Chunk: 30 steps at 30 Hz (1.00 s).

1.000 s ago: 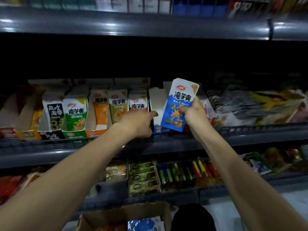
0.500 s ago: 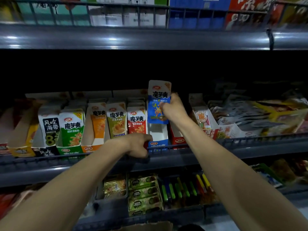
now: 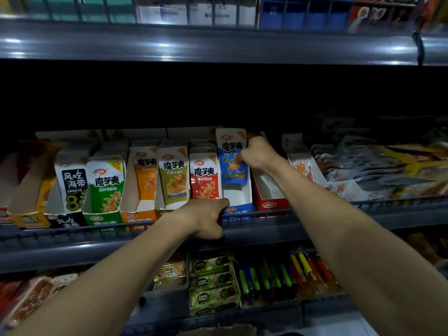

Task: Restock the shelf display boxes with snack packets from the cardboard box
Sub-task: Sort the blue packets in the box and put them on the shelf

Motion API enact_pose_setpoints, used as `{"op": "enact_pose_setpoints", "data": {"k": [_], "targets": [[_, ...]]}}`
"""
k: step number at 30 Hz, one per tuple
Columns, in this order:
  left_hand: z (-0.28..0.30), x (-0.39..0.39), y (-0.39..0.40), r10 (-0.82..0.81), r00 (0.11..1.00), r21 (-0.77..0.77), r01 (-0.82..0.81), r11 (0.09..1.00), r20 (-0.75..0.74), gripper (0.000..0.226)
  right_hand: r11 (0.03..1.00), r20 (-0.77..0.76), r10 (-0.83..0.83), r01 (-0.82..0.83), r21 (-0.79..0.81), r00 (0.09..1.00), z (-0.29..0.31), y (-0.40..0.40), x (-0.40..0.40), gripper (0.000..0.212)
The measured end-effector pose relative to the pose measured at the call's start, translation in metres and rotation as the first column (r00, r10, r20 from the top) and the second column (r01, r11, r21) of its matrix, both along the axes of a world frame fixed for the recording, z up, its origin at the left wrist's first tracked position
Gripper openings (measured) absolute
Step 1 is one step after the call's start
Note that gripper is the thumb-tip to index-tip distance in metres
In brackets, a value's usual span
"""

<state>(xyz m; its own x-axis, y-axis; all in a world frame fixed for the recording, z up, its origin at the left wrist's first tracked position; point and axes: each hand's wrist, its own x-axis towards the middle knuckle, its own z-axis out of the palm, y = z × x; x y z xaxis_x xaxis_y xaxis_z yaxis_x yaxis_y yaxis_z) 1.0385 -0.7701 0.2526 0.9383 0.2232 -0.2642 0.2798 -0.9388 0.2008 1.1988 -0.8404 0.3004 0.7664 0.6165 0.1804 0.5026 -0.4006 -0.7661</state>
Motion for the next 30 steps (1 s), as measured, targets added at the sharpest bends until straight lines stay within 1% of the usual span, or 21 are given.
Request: {"op": "enact_pose_setpoints", "data": {"k": [2, 3, 6, 7, 9, 10, 11, 13, 15, 17, 18, 19, 21, 22, 25, 28, 29, 30], "targets": [[0.001, 0.0, -0.001, -0.007, 1.0, 0.007, 0.007, 1.0, -0.006, 0.066, 0.999, 0.031, -0.035, 0.036, -0.024, 0.999, 0.007, 0.0, 0.003, 0.026], [0.001, 0.0, -0.001, -0.007, 1.0, 0.008, 0.007, 1.0, -0.008, 0.065, 0.997, 0.084, -0.043, 0.048, -0.067, 0.996, 0.012, 0.001, 0.004, 0.028], [0.002, 0.0, -0.001, -0.008, 1.0, 0.028, 0.008, 1.0, -0.014, 0.063, 0.964, 0.331, 0.03, 0.06, -0.258, 0.943, 0.022, 0.004, 0.004, 0.044], [0.002, 0.0, -0.001, -0.012, 1.0, 0.039, 0.012, 0.999, -0.013, 0.062, 0.948, 0.388, 0.067, 0.063, -0.311, 0.919, 0.023, 0.005, 0.003, 0.042], [0.001, 0.001, 0.0, -0.017, 1.0, 0.05, 0.017, 0.999, -0.007, 0.06, 0.916, 0.439, 0.106, 0.084, -0.392, 0.892, 0.019, 0.007, 0.002, 0.023], [0.0, 0.002, 0.0, -0.017, 1.0, 0.055, 0.018, 0.998, -0.008, 0.059, 0.902, 0.463, 0.123, 0.095, -0.421, 0.878, 0.015, 0.009, 0.001, 0.018], [0.0, 0.002, -0.001, -0.018, 1.0, 0.062, 0.018, 0.998, -0.011, 0.058, 0.892, 0.494, 0.146, 0.102, -0.441, 0.857, 0.011, 0.011, 0.0, 0.018], [0.0, 0.004, -0.001, -0.022, 1.0, 0.078, 0.022, 0.997, -0.011, 0.056, 0.895, 0.545, 0.168, 0.104, -0.434, 0.822, 0.007, 0.016, 0.001, 0.026], [-0.001, 0.004, -0.001, -0.026, 1.0, 0.086, 0.026, 0.996, -0.008, 0.054, 0.916, 0.558, 0.129, 0.117, -0.384, 0.82, 0.007, 0.019, 0.004, 0.035], [-0.002, 0.004, 0.0, -0.027, 1.0, 0.08, 0.028, 0.996, -0.005, 0.051, 0.939, 0.556, 0.09, 0.115, -0.324, 0.826, 0.008, 0.022, 0.009, 0.048], [-0.003, 0.004, 0.0, -0.028, 1.0, 0.079, 0.028, 0.996, -0.004, 0.051, 0.937, 0.554, 0.096, 0.112, -0.33, 0.827, 0.007, 0.023, 0.012, 0.053], [-0.003, 0.004, 0.001, -0.028, 1.0, 0.08, 0.028, 0.996, 0.0, 0.051, 0.923, 0.559, 0.125, 0.111, -0.368, 0.82, 0.005, 0.024, 0.011, 0.055], [-0.005, 0.005, 0.002, -0.029, 1.0, 0.084, 0.028, 0.996, 0.01, 0.053, 0.873, 0.591, 0.191, 0.14, -0.467, 0.784, -0.002, 0.025, 0.009, 0.054], [-0.006, 0.006, 0.002, -0.033, 0.999, 0.094, 0.031, 0.995, 0.012, 0.053, 0.859, 0.614, 0.205, 0.16, -0.486, 0.762, -0.007, 0.026, 0.01, 0.054], [-0.008, 0.007, 0.003, -0.046, 0.999, 0.131, 0.045, 0.99, 0.007, 0.052, 0.879, 0.654, 0.2, 0.161, -0.45, 0.73, -0.016, 0.03, 0.012, 0.047], [-0.01, 0.008, 0.003, -0.055, 0.998, 0.154, 0.052, 0.987, 0.012, 0.054, 0.895, 0.7, 0.224, 0.141, -0.423, 0.678, -0.019, 0.033, 0.017, 0.024], [-0.01, 0.008, 0.003, -0.056, 0.998, 0.157, 0.053, 0.986, 0.017, 0.054, 0.904, 0.731, 0.22, 0.147, -0.402, 0.646, -0.018, 0.033, 0.016, 0.023], [-0.01, 0.009, 0.003, -0.057, 0.998, 0.159, 0.053, 0.986, 0.024, 0.054, 0.904, 0.758, 0.236, 0.148, -0.401, 0.608, -0.018, 0.035, 0.017, 0.028]]}}
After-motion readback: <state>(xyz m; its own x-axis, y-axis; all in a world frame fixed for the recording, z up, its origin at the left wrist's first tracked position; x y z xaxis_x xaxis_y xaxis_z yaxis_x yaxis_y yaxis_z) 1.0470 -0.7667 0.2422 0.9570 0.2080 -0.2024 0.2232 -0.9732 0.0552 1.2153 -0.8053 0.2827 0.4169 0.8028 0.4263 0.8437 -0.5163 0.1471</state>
